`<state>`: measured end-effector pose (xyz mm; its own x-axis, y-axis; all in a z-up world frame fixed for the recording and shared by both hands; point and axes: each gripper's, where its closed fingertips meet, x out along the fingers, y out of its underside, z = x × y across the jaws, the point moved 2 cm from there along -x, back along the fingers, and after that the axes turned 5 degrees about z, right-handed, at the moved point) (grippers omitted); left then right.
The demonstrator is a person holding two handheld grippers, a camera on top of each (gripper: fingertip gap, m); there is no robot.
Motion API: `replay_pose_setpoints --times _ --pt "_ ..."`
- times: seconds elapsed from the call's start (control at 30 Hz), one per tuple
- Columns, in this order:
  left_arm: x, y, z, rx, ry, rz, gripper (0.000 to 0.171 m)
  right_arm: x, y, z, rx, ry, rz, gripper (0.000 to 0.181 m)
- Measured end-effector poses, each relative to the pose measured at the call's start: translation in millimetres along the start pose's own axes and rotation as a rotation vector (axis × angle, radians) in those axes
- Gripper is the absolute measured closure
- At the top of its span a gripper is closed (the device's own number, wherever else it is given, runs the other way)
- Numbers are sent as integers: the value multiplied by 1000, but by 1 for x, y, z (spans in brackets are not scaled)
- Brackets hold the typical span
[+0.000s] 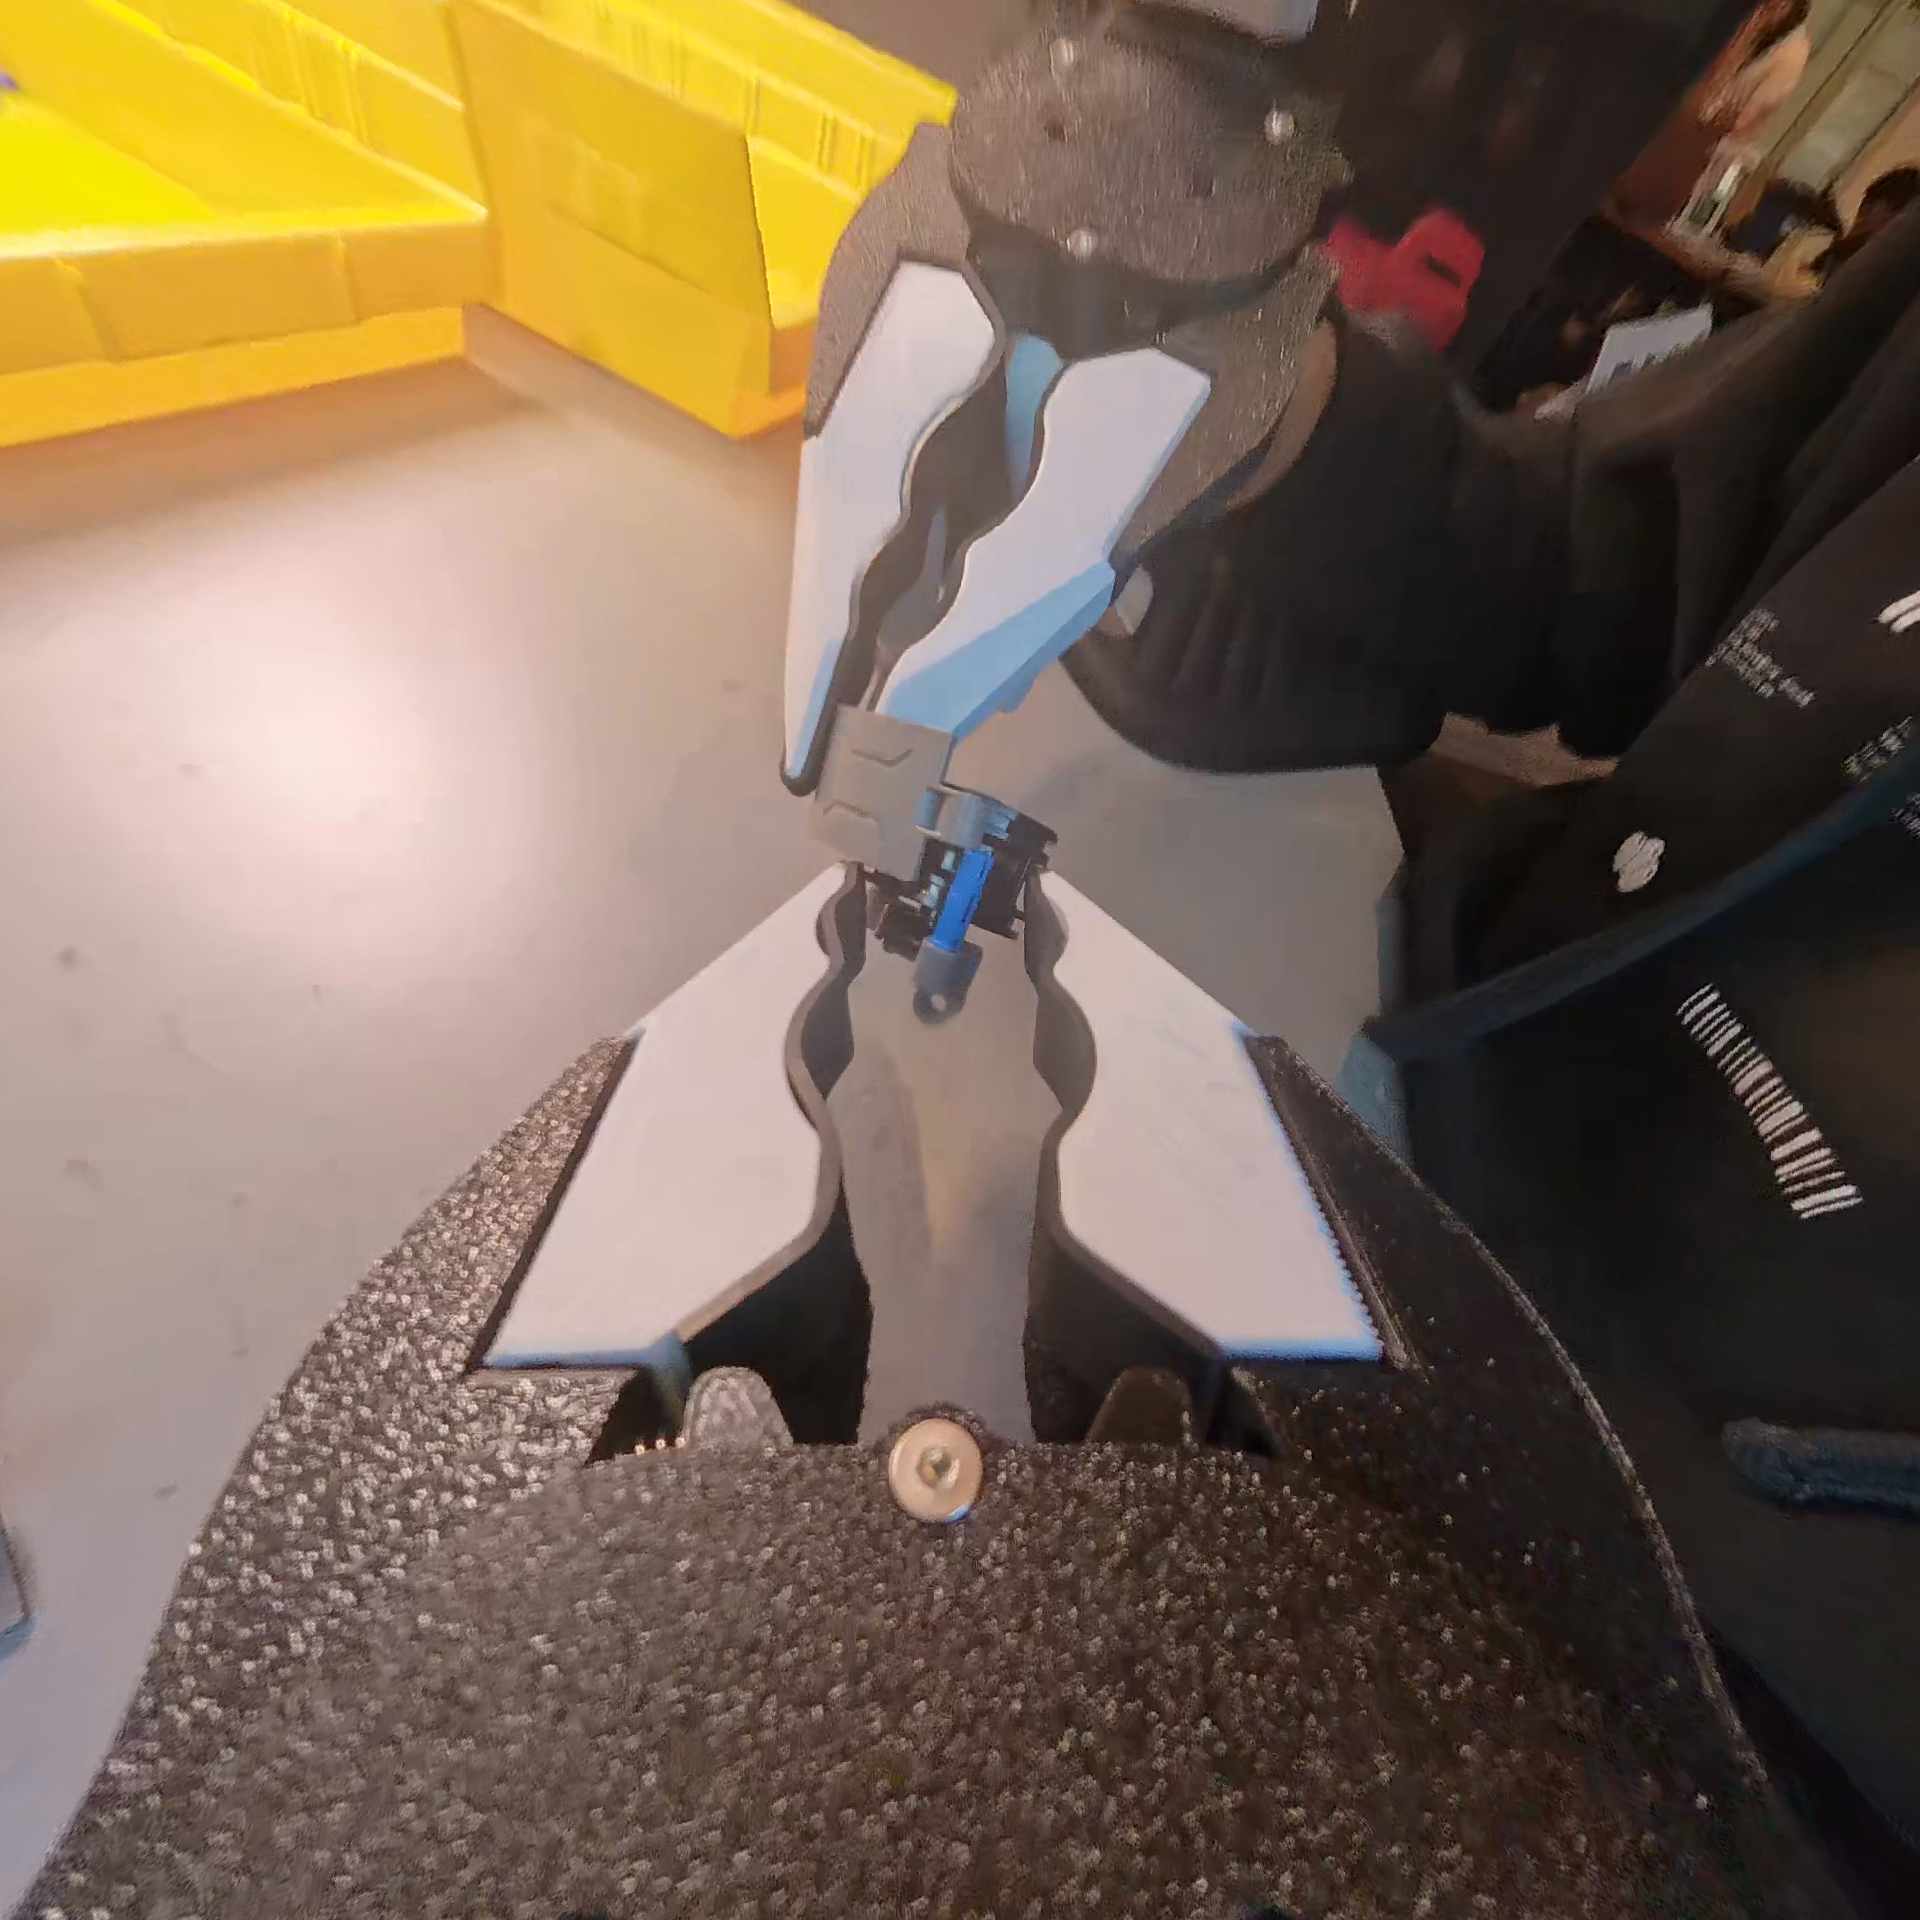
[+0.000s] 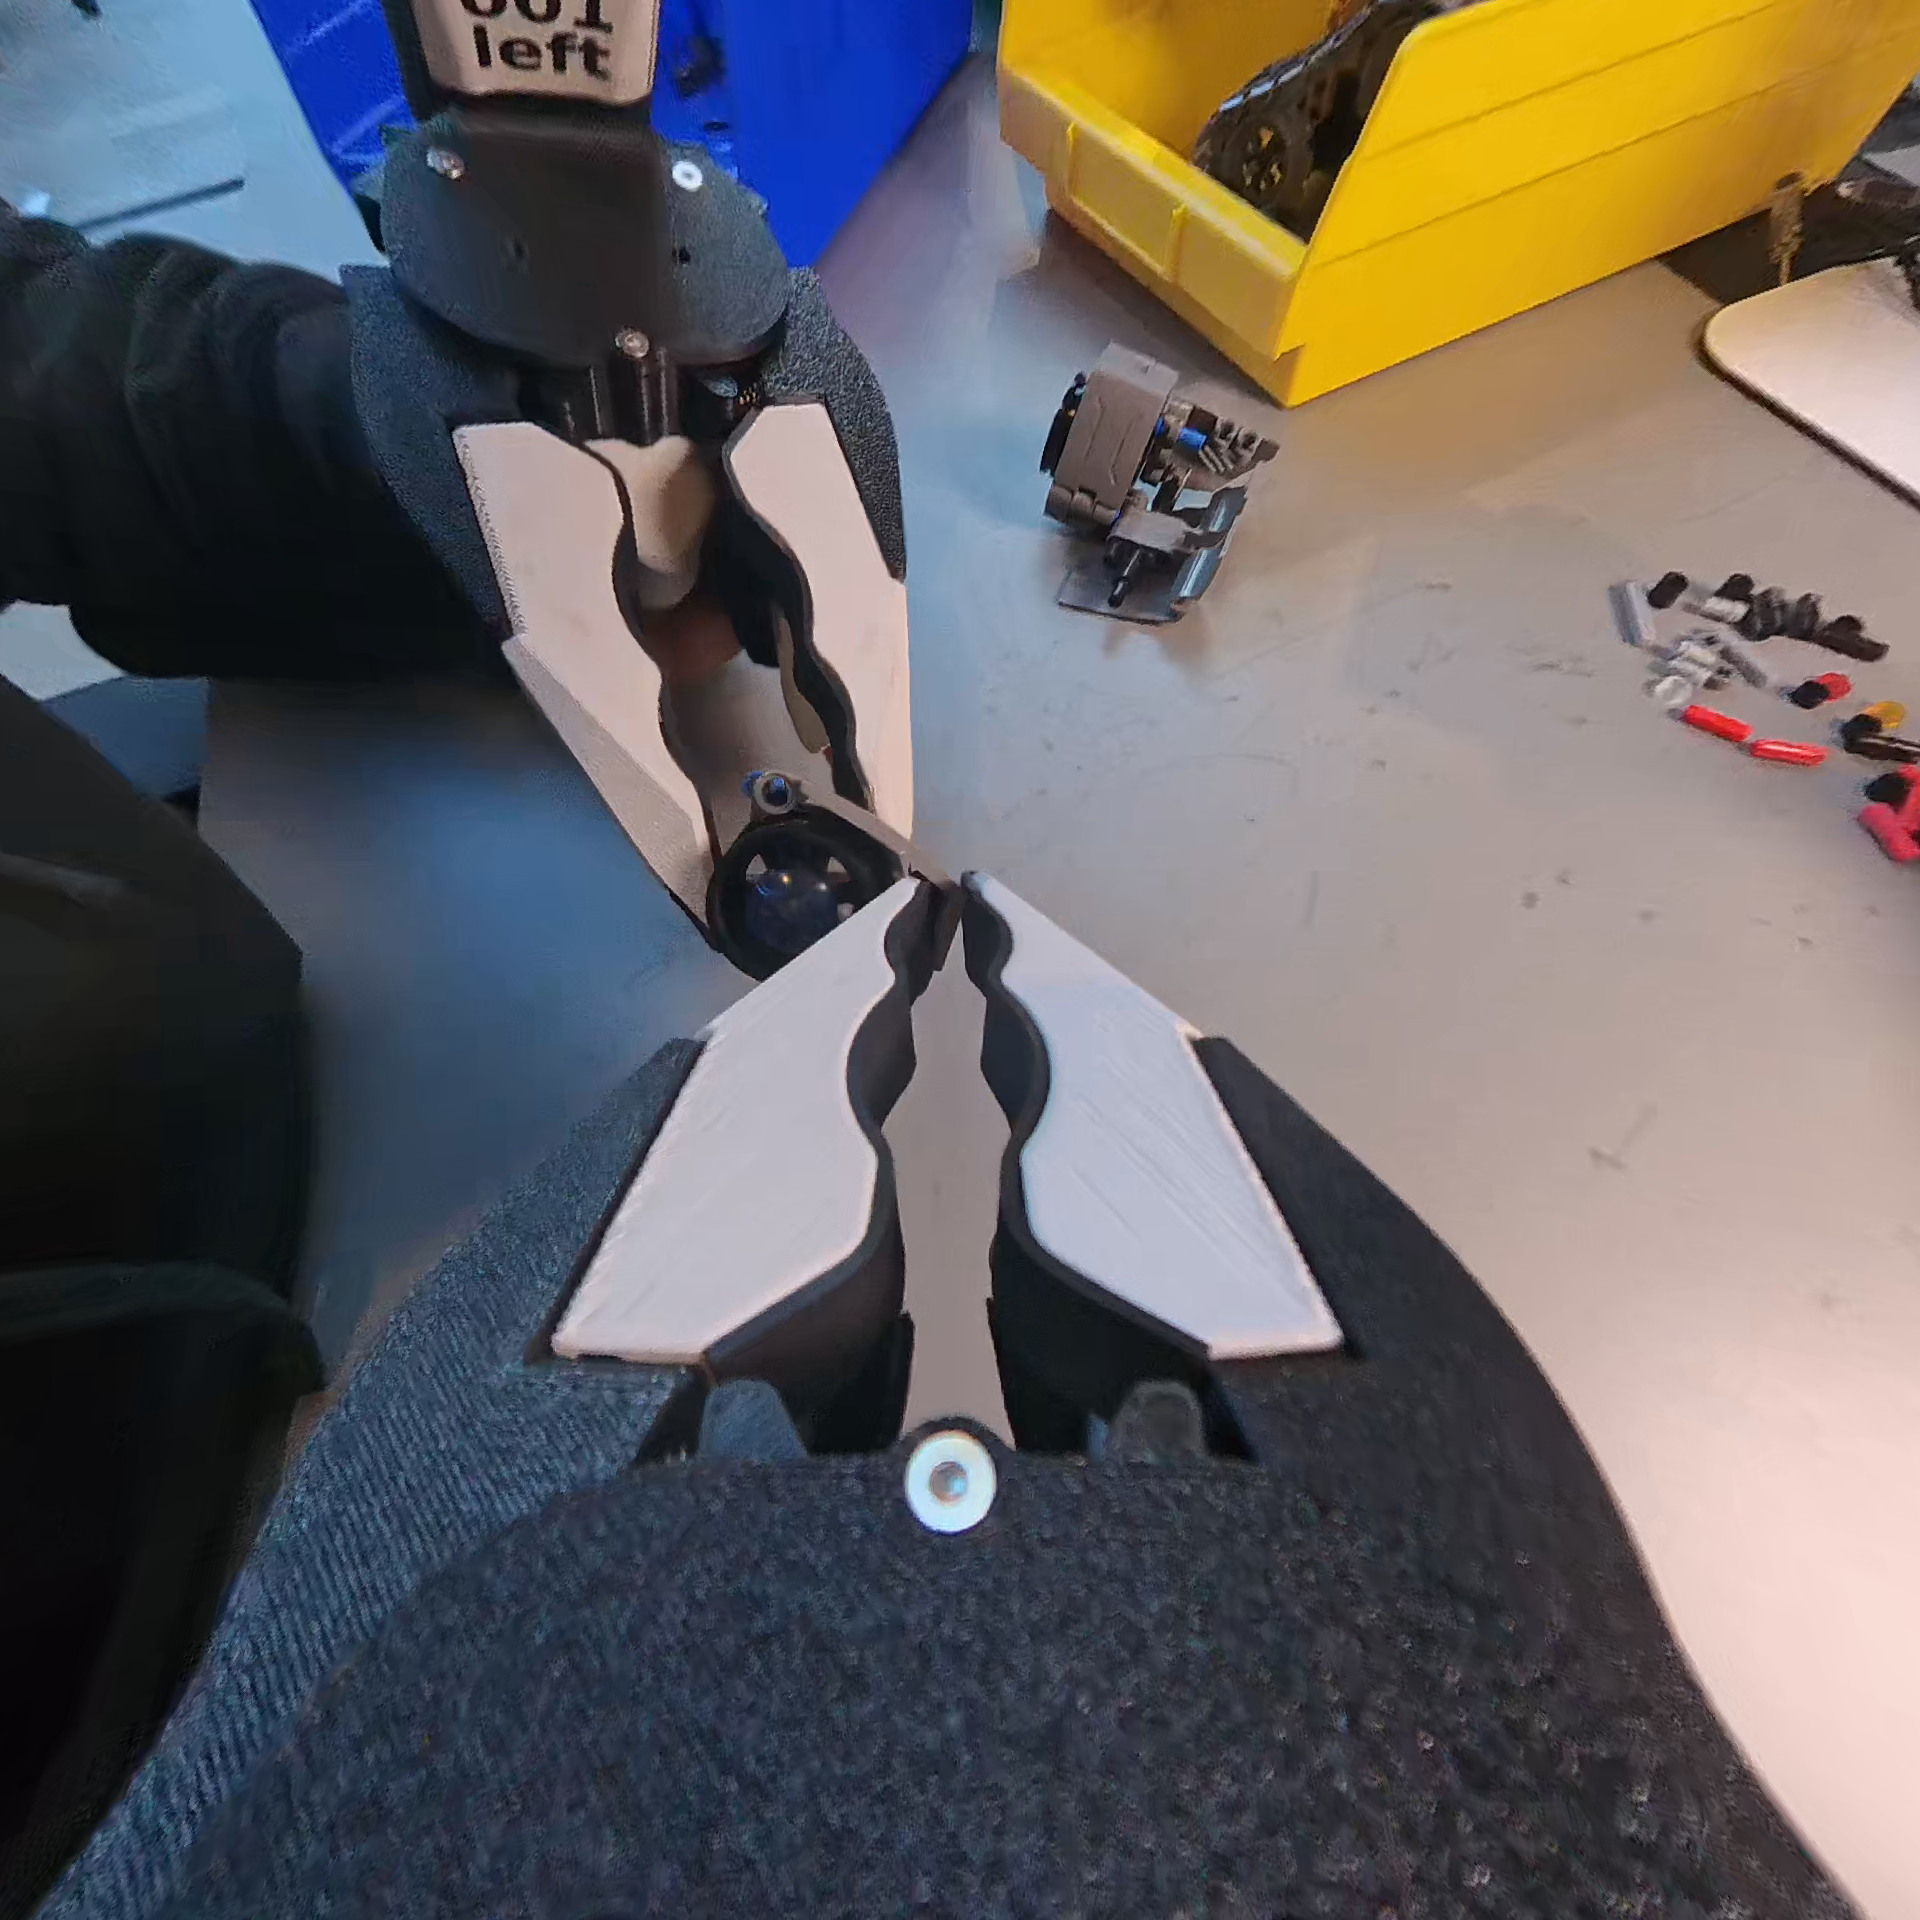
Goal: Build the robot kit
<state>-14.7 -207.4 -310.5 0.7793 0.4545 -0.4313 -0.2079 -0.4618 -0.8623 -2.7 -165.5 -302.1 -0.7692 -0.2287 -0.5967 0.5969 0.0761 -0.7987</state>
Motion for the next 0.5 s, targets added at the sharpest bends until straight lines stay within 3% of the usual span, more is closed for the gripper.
replay_pose_setpoints --times 0.23,0.5 --pt "14 26 2 -3 -21 203 142 13 23 5 -25 -46 91 177" --pt "11 30 2 0 -32 224 141 19 27 5 -4 -58 92 177"
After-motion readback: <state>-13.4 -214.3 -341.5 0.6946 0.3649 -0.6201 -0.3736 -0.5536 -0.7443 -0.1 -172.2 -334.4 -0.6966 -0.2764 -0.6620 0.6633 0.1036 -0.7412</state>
